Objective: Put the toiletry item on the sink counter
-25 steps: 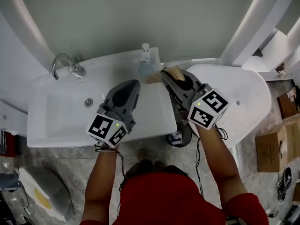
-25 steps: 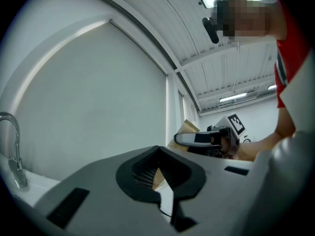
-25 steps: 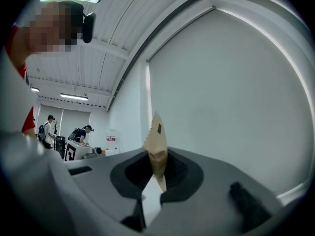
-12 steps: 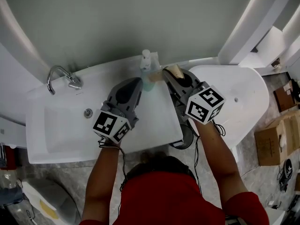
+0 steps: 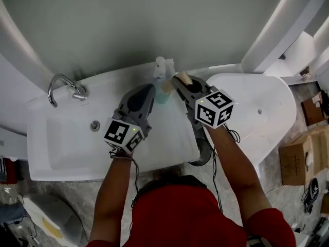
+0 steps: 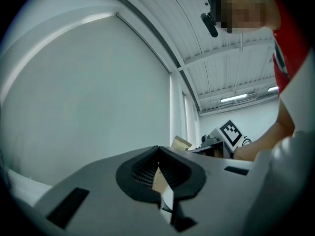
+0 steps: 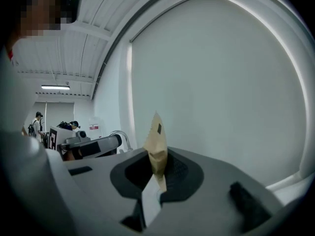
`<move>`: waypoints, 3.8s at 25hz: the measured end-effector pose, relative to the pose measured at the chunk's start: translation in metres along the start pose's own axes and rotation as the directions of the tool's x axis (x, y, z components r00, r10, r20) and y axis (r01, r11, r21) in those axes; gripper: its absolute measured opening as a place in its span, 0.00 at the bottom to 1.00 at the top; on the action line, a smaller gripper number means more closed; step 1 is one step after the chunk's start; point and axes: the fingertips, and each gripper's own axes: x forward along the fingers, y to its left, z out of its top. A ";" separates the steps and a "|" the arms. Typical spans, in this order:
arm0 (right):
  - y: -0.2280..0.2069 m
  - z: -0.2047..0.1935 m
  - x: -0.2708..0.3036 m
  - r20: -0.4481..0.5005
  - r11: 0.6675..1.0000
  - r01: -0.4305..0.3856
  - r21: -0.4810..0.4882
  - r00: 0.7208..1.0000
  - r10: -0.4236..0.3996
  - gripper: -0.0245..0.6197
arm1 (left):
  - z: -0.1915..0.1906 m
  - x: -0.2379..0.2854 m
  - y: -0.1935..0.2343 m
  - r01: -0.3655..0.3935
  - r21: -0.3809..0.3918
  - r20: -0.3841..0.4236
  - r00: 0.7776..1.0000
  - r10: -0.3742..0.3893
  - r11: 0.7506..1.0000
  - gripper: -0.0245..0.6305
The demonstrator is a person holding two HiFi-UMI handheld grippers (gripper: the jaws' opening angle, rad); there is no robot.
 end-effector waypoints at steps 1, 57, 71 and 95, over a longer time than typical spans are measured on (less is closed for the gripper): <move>-0.001 -0.005 0.004 -0.013 1.000 -0.006 0.007 1.000 0.006 0.11 | -0.004 0.000 0.002 -0.003 -0.003 -0.008 1.000 0.003 1.000 0.06; 0.009 -0.074 -0.004 -0.301 0.992 -0.053 -0.114 0.954 0.017 0.15 | -0.040 0.014 -0.005 0.011 -0.048 -0.070 0.997 -0.015 0.999 0.06; 0.047 -0.009 -0.030 0.040 0.976 -0.169 -0.139 0.984 0.176 0.08 | -0.027 0.011 -0.030 0.046 -0.036 -0.053 0.997 -0.048 0.998 0.06; 0.055 -0.009 -0.039 0.093 0.971 -0.190 -0.143 0.974 0.205 0.08 | -0.019 0.003 -0.042 0.029 -0.008 -0.054 0.998 -0.029 1.000 0.06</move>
